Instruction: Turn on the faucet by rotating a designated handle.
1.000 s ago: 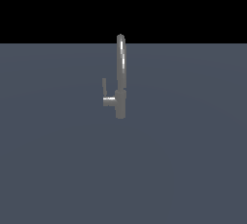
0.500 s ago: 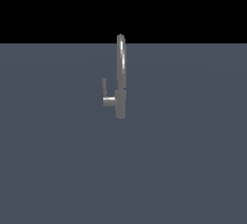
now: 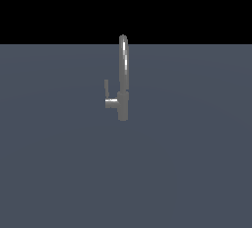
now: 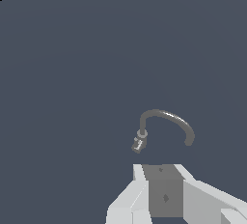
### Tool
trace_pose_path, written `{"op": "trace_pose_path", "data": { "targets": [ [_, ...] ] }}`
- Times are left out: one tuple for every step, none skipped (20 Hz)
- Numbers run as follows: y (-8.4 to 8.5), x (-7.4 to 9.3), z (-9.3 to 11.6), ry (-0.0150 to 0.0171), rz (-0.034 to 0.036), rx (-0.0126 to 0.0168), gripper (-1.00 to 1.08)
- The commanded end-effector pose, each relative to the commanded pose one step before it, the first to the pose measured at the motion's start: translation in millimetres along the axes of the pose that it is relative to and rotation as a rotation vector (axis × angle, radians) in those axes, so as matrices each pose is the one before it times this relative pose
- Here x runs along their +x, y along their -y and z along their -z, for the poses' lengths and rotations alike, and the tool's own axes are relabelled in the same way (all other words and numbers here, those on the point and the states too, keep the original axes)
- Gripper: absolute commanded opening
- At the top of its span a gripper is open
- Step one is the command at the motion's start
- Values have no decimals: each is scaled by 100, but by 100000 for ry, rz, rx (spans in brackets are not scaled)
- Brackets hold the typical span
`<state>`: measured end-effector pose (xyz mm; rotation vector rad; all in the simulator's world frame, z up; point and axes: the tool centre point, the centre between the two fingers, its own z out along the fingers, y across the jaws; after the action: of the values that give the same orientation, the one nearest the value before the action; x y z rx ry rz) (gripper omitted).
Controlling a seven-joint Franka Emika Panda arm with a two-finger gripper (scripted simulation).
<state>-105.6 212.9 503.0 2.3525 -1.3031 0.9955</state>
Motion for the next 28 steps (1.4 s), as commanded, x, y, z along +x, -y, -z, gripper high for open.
{"op": "trace_pose_path", "data": {
  "targets": [
    [1649, -1171, -2959, -1937, -3736, -3399, -100],
    [609, -495, -1291, -713, -1430, -1485, -100],
    [581, -504, -1349, -659, -1430, -1528, -100],
    [552, -511, -1408, -606, -1434, -1574, -100],
    [521, -517, -1465, -553, -1440, -1620, -100],
    [490, -521, -1521, -502, -1449, -1667, -100],
    [457, -525, -1575, -451, -1458, -1713, -100],
    [423, -526, -1630, -401, -1472, -1763, -100],
    [388, -526, -1681, -353, -1487, -1811, -100],
    [352, -523, -1732, -305, -1505, -1861, -100],
    [316, -520, -1781, -259, -1525, -1911, -100],
    [276, -508, -1807, -212, -1530, -1939, -100],
    [230, -477, -1764, -163, -1481, -1894, -100],
    [188, -444, -1705, -120, -1423, -1835, -100],
    [151, -411, -1638, -83, -1363, -1767, -100],
    [118, -378, -1566, -53, -1300, -1694, -100],
    [90, -346, -1488, -28, -1235, -1615, -100],
    [66, -315, -1404, -9, -1167, -1529, -100],
    [46, -285, -1315, 7, -1095, -1438, -100],
    [30, -255, -1224, 19, -1021, -1343, -100],
    [17, -227, -1128, 27, -945, -1242, -100],
    [7, -202, -1028, 32, -863, -1136, -100],
    [0, -176, -927, 35, -781, -1028, -100],
    [-6, -153, -822, 36, -694, -913, -100],
    [-8, -129, -717, 35, -608, -800, -100],
    [-10, -107, -610, 32, -518, -682, -100],
    [-10, -87, -500, 28, -426, -560, -100],
    [-9, -67, -389, 22, -332, -436, -100]
  ]
}}
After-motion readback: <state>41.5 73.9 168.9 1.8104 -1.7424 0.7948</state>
